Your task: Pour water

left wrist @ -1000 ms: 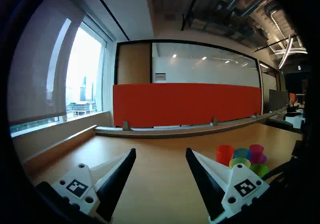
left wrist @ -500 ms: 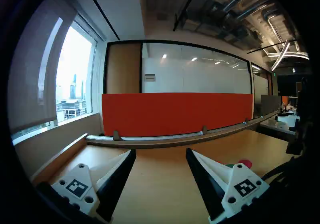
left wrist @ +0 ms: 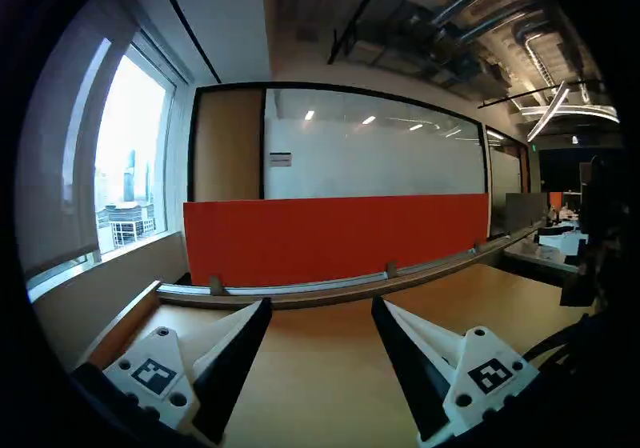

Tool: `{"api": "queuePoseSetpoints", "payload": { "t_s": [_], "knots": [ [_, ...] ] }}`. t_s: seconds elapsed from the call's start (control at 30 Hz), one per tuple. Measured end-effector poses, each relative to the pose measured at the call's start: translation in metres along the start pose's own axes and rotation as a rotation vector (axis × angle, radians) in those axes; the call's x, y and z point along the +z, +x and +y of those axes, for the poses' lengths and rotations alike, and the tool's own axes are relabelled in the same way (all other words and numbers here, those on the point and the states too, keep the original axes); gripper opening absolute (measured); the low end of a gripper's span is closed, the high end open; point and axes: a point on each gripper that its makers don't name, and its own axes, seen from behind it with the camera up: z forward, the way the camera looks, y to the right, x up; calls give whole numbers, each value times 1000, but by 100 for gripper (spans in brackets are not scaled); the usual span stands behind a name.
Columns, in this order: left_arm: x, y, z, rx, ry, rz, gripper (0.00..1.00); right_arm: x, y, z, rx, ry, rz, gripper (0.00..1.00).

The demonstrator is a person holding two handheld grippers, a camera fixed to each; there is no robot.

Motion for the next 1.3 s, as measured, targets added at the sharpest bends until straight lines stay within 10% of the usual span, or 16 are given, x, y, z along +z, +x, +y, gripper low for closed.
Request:
{"api": "queuePoseSetpoints", "payload": {
  "t_s": [0.9,1.3],
  "knots": [
    [-2,11,68,-43,-341,12,92,-8,21,-76,-68,369,18,99],
    [-3,0,84,12,-420,-27,92,-10,18,-89,-101,433,-2,99]
  ]
}}
